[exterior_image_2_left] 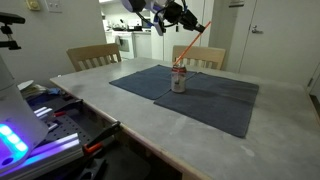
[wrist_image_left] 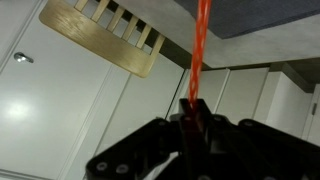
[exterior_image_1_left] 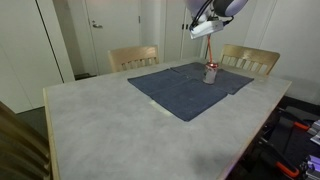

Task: Pick up the straw from the table and put it in the can.

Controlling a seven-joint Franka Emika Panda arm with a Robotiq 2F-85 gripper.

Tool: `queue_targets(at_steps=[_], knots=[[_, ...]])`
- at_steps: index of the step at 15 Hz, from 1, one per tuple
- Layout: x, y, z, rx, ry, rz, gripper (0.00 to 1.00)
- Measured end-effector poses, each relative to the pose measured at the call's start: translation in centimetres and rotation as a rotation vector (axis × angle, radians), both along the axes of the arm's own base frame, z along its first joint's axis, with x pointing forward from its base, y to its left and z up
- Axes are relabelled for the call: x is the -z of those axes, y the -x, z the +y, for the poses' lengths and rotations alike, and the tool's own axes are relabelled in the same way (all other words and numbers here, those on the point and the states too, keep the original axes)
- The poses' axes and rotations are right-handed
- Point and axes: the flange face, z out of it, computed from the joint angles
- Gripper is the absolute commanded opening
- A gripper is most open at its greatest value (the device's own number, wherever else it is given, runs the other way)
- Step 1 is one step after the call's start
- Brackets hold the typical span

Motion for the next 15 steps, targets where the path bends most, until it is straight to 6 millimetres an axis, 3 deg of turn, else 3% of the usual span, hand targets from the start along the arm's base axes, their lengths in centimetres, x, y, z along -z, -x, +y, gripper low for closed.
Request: queue_targets(at_steps=[11,15], knots=[[-0.1,-0.15,-0.3,-0.009,0.049,-0.052,0.02],[0.78,-0.14,-0.14,-0.01,0.048,-0.044,0.02]])
